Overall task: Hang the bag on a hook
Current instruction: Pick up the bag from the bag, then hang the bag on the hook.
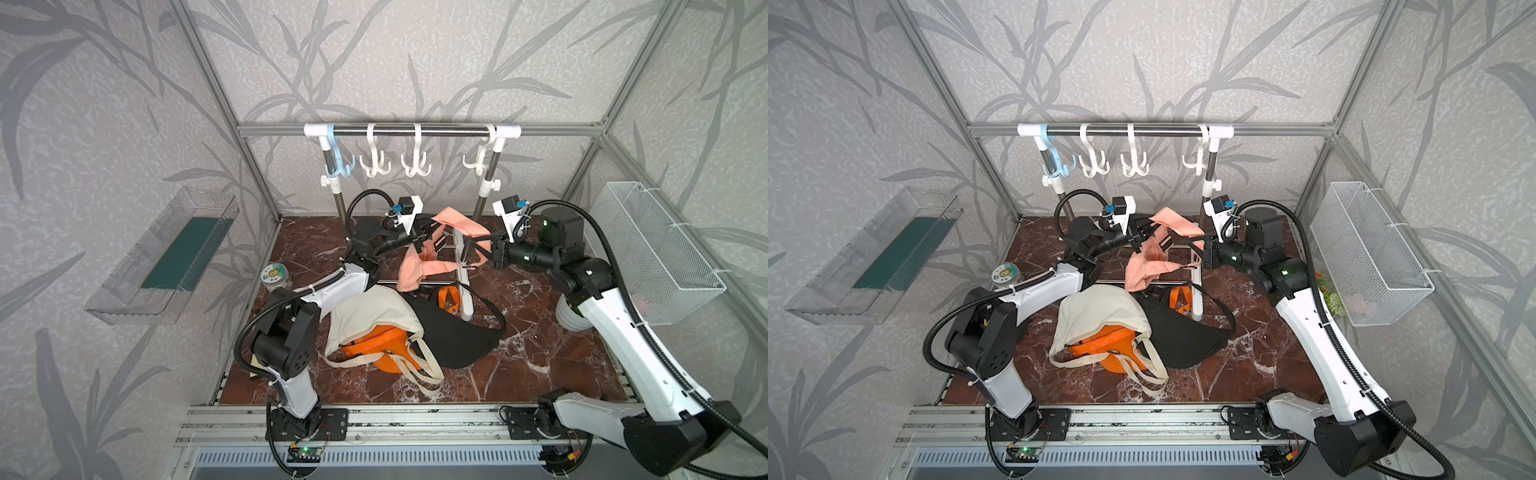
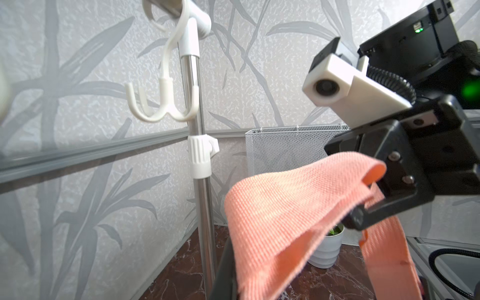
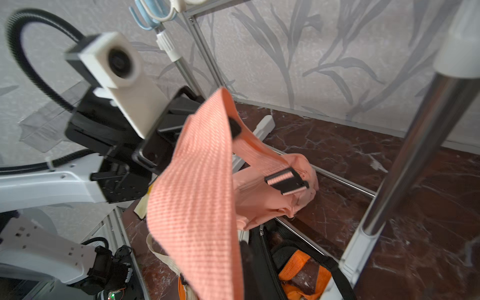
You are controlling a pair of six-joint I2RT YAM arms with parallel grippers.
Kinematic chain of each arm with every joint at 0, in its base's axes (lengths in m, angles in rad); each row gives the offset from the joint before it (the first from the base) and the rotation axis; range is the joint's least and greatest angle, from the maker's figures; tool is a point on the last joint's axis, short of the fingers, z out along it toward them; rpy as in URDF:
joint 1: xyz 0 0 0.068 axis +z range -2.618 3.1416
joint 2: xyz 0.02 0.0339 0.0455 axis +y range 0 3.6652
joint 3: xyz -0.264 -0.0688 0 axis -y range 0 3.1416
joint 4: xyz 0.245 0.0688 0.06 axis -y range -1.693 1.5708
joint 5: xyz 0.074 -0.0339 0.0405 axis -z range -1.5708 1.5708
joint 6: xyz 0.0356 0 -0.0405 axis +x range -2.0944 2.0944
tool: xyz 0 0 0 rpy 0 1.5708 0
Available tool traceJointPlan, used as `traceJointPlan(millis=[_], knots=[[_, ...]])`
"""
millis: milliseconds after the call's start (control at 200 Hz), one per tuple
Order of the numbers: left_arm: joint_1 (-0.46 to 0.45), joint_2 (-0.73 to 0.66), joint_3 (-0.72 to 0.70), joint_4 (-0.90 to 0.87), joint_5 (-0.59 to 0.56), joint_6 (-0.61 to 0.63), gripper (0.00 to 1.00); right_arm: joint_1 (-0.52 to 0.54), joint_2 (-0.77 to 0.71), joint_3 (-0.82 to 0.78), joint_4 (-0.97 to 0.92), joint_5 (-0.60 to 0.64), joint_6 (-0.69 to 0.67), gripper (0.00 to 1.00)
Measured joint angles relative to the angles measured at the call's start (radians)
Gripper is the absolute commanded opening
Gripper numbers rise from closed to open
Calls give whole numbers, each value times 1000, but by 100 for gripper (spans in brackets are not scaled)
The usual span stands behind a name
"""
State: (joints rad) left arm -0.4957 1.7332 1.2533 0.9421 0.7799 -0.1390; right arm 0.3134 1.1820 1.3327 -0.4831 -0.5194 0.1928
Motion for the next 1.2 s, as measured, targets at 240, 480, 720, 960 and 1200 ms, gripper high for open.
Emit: traceJointPlan(millis=[240, 480, 720, 960, 1200], knots=[[-102, -69, 178, -334, -170, 154, 0, 1, -12, 145, -108, 297, -28, 0], [-161, -44, 467, -711, -336, 214, 0, 21, -11, 242, -82, 482, -75, 0], [-162, 76, 792, -1013, -417, 214, 0, 43, 119, 437, -78, 657, -187, 0], [-137, 148, 883, -1124, -456, 184, 0, 19, 280, 586, -100, 698, -248, 0], [-119, 257, 987, -1134, -496, 119, 0, 17, 353, 634, -95, 761, -281, 0]])
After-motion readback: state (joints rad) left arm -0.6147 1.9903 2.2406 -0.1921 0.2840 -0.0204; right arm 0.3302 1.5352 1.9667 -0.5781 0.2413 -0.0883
